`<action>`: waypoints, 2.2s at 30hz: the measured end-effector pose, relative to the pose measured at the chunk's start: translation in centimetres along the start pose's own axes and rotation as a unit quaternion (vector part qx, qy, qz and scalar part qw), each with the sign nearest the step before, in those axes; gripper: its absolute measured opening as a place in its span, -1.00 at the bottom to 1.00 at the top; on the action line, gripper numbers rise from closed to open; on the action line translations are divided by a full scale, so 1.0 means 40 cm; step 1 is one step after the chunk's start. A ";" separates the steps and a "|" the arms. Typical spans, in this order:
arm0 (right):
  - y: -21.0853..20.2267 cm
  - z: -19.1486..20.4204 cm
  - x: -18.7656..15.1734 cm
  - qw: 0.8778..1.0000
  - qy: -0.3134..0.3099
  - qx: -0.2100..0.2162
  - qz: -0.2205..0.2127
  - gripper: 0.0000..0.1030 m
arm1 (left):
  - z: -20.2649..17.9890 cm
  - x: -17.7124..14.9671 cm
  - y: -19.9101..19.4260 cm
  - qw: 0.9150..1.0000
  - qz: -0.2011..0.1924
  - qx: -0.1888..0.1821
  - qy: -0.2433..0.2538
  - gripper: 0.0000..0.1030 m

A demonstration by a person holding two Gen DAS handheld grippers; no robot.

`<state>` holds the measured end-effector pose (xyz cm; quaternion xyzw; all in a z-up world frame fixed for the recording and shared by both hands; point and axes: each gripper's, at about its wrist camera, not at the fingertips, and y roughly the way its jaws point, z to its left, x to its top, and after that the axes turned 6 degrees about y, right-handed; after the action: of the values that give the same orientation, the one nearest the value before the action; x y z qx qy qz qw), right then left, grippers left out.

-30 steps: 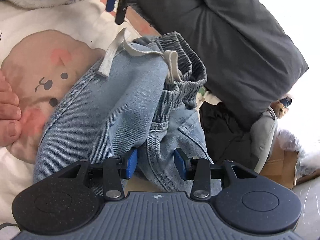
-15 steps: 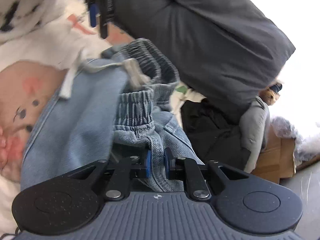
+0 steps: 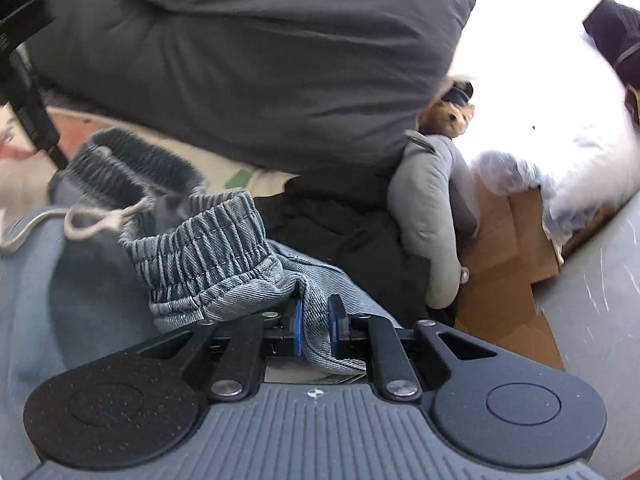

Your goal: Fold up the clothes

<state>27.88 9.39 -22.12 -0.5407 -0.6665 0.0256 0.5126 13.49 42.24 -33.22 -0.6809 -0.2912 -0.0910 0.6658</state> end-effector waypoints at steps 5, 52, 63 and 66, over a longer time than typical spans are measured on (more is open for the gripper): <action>0.043 -0.032 0.025 1.000 0.017 0.005 0.007 -0.77 | -0.020 0.017 0.020 0.998 -0.007 0.002 0.057 0.19; 0.040 -0.240 0.148 0.985 0.167 0.025 -0.036 -0.80 | -0.084 -0.047 -0.275 0.988 -0.051 -0.122 -0.085 -0.95; -0.072 -0.274 0.206 0.982 0.174 0.034 -0.066 -0.80 | -0.135 -0.102 -0.430 0.980 -0.088 -0.142 -0.110 -0.96; -0.059 -0.269 0.236 0.982 0.172 0.047 -0.069 -0.80 | -0.131 -0.127 -0.461 0.978 -0.088 -0.137 -0.133 -0.96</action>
<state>34.92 9.88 -9.44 -0.4647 -0.6025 -0.0717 0.6449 1.19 34.77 -19.58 -0.7433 -0.4211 -0.0968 0.5107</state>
